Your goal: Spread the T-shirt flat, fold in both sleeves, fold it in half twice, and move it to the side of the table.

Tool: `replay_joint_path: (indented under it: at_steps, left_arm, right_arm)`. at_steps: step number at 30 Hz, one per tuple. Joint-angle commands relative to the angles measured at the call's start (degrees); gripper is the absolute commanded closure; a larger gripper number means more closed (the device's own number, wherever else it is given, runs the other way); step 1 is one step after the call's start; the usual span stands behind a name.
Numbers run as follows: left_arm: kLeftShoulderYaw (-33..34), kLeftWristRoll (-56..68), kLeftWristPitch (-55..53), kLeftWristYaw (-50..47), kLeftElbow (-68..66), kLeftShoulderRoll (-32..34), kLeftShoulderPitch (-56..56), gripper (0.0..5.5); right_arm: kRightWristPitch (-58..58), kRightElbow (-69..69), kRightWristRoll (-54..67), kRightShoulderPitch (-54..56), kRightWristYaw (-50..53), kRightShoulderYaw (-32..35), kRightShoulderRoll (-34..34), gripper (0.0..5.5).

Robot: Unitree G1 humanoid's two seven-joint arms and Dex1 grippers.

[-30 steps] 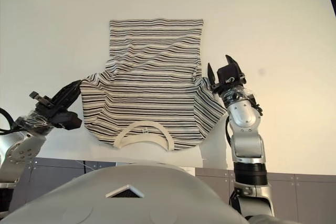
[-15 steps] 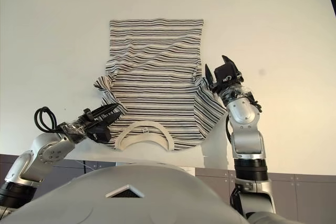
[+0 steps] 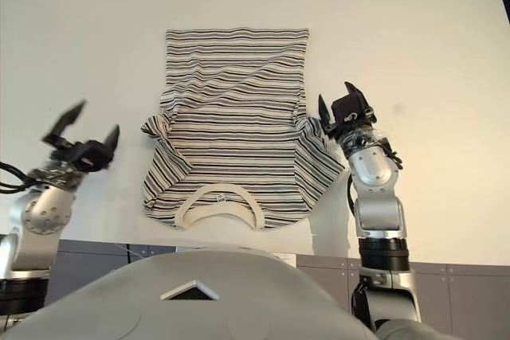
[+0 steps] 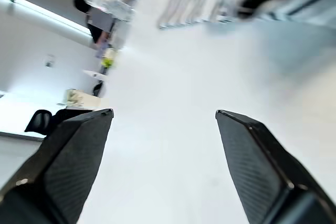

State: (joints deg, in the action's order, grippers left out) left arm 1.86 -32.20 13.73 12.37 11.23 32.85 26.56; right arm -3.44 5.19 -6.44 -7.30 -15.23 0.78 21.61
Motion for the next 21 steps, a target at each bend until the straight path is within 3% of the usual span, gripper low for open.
replay_joint_path:
  at_steps: [1,8,17,21]
  left_arm:
    - [-4.23,-1.48,-0.19,0.97,-1.3,-0.7,-4.56,1.89]
    - [-7.19,-0.47,1.77,-1.24,2.15,-3.55,-7.85,1.89]
    - [-14.25,1.27,-6.94,6.63,-3.79,-5.16,-5.75,1.89]
    - [-9.5,1.71,-4.34,0.23,1.42,-5.13,-4.64,1.89]
  right_arm:
    - [0.69,-1.1,0.1,1.68,-0.76,-0.26,0.47,2.85]
    - [1.05,-1.96,0.02,2.43,-1.12,-0.66,0.17,2.85]
    - [1.08,-4.33,0.83,6.49,-4.78,0.32,3.32,2.85]
    - [1.18,-0.6,4.62,4.6,-11.03,2.46,7.19,2.85]
